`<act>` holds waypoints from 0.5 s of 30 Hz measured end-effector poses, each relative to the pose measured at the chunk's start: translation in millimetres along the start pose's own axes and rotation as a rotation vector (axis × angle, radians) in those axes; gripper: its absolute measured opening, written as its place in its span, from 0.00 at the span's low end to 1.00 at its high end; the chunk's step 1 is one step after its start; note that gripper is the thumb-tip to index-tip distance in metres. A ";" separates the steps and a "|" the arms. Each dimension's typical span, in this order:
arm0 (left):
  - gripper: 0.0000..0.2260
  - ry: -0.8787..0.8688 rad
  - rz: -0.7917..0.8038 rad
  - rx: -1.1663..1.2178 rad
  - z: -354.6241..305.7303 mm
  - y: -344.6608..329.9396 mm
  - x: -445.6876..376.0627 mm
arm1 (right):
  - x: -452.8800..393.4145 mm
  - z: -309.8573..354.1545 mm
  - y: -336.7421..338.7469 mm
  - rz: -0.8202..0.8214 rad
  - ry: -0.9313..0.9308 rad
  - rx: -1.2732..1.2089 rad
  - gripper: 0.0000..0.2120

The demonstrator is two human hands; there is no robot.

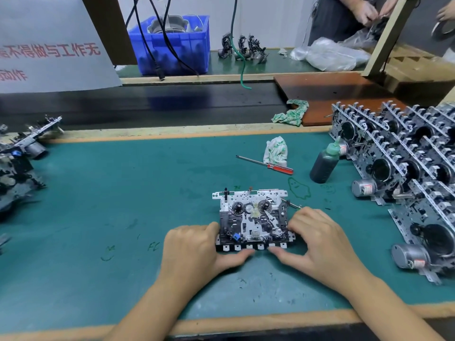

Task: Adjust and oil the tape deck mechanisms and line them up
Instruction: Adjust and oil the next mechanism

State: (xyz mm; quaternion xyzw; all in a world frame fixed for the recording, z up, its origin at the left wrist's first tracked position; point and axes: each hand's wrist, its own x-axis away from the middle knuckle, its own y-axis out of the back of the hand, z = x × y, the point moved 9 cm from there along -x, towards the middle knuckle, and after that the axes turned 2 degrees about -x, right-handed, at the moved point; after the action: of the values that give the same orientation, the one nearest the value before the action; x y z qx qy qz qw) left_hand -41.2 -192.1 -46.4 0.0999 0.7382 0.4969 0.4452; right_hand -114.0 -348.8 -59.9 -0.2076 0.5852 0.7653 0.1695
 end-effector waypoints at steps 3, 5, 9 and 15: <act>0.28 0.083 0.007 0.001 3.6 -2.4 1.0 | 0.7 -1.9 -2.1 0.021 -0.008 -0.039 0.24; 0.27 0.071 0.011 0.028 4.6 -2.5 -0.4 | 0.2 -1.1 -2.2 0.018 -0.009 -0.046 0.24; 0.27 -0.034 0.060 0.155 3.8 -3.7 -3.9 | -1.0 2.1 3.4 -0.064 -0.008 0.040 0.24; 0.30 -0.030 0.116 0.192 5.4 -8.3 0.7 | -1.9 2.1 3.1 -0.064 0.020 0.084 0.25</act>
State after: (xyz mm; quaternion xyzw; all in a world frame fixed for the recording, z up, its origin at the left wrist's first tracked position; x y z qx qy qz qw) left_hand -35.1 -192.3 -54.2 0.1922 0.7685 0.4473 0.4152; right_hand -114.2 -347.6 -55.9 -0.2268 0.6115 0.7321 0.1965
